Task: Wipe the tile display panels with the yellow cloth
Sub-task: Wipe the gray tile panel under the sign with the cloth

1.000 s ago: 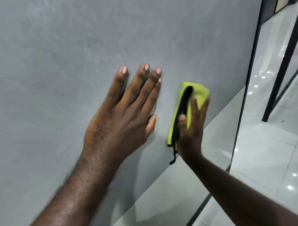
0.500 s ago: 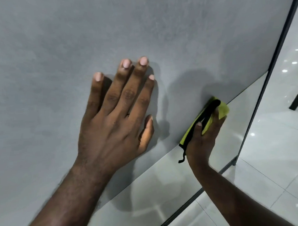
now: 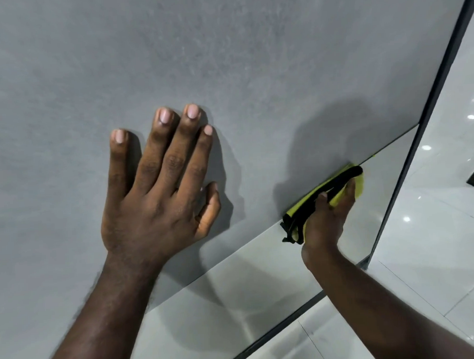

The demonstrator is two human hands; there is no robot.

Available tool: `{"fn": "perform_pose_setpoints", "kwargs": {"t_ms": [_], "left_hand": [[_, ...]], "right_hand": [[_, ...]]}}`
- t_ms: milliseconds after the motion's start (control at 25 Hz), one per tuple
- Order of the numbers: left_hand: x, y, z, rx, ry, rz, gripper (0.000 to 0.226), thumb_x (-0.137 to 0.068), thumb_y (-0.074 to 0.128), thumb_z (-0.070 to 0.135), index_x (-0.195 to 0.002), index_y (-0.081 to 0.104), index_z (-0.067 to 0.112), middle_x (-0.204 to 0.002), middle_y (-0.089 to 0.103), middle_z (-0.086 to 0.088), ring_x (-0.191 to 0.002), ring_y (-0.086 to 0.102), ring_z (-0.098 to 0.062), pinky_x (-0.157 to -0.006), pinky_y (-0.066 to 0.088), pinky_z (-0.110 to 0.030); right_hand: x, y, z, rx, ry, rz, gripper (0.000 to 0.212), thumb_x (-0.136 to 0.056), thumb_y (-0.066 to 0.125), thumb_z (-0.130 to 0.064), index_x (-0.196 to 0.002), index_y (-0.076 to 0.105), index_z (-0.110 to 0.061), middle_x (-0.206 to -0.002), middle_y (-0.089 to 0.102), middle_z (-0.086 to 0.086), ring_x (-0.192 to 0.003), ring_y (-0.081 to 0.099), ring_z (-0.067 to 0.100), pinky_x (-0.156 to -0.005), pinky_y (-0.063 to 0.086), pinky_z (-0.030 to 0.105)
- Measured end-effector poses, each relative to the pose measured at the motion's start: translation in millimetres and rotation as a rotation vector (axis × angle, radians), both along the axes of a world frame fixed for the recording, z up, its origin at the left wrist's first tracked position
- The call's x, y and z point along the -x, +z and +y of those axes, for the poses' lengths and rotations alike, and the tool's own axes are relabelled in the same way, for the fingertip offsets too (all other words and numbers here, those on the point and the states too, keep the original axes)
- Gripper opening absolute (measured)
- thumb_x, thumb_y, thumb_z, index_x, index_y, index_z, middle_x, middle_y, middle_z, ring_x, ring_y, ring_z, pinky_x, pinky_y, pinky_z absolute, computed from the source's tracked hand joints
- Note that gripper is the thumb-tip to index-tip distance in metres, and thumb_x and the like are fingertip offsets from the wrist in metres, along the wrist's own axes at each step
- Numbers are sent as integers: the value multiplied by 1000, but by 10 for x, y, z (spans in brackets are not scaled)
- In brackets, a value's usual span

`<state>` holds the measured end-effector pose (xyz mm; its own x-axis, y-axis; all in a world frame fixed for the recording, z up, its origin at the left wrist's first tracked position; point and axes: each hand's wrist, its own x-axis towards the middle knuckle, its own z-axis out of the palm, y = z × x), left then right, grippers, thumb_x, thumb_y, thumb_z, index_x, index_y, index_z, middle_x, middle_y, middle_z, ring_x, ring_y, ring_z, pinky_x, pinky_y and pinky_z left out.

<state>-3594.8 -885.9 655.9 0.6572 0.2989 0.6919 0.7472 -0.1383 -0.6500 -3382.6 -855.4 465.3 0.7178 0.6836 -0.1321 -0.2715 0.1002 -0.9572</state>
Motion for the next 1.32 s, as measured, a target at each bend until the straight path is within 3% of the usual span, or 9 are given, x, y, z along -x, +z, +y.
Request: {"fn": "perform_pose_setpoints", "kwargs": {"t_ms": [160, 320, 480, 640, 800, 960, 1120, 1280, 1320], "left_hand": [[-13, -25, -4, 7, 9, -19, 76, -100, 64, 42, -165, 44, 8, -172, 39, -13, -160, 36, -36, -127, 23, -65], [-26, -42, -16, 14, -6, -35, 76, -99, 65, 41, -164, 45, 8, -171, 40, -13, -160, 36, -36, -129, 20, -63], [-27, -24, 3, 36, -5, -16, 76, -98, 65, 41, -164, 45, 9, -172, 39, -12, -161, 35, -34, -129, 20, -63], [-32, 85, -68, 113, -30, -89, 76, -100, 65, 42, -166, 43, 10, -175, 34, -10, -163, 29, -29, -134, 5, -56], [6, 565, -136, 76, -11, -295, 77, -104, 58, 48, -169, 37, 14, -179, 19, -10, -167, 15, -29, -132, -5, -58], [201, 1102, -126, -8, -30, -360, 77, -105, 55, 47, -170, 34, 12, -180, 18, -14, -167, 15, -34, -131, 5, -65], [194, 1174, -112, -9, -46, -325, 82, -101, 56, 45, -171, 30, 9, -180, 17, -11, -168, 13, -31, -133, 8, -65], [236, 1190, -140, 11, -69, -323, 87, -99, 57, 43, -172, 25, 8, -181, 13, -10, -168, 9, -30, -134, 5, -63], [241, 1197, -141, 7, -70, -318, 88, -98, 58, 43, -172, 25, 8, -181, 13, -10, -168, 8, -30, -134, 5, -62]], "right_hand": [[0, 139, -172, -324, 53, -578, 65, -107, 60, -13, -163, 33, -32, -178, 8, 3, -164, 7, 12, -131, 17, 30], [-47, 211, 4, 9, -6, 1, 68, -107, 51, -27, -164, 22, -48, -178, 6, -9, -163, 15, 11, -131, 22, 46], [14, 494, -77, -427, 15, -712, 61, -107, 57, -13, -162, 35, -26, -177, 4, 13, -165, 6, 19, -132, 18, 37], [-157, 1010, 205, -243, -77, -379, 62, -108, 46, -17, -167, 30, -21, -177, -1, 17, -165, 3, 25, -130, 19, 54], [-394, 1540, 271, -697, 47, -1349, 53, -106, 56, -14, -158, 46, -15, -171, 10, 26, -163, 9, 37, -128, 20, 62], [-314, 2371, 339, -516, -117, -806, 58, -113, 45, -39, -165, 36, -15, -174, 3, 28, -164, 6, 36, -127, 19, 63], [-322, 2730, 202, -816, 111, -1665, 56, -107, 58, -25, -161, 42, -22, -175, 8, 15, -164, 7, 27, -131, 17, 52], [-267, 3218, 306, -581, -96, -833, 62, -106, 48, -37, -166, 35, -25, -177, 0, 16, -165, 5, 25, -130, 20, 54], [-157, 3280, 273, -557, -118, -885, 62, -107, 47, -37, -166, 34, -23, -177, 0, 18, -165, 3, 29, -130, 19, 55]]}}
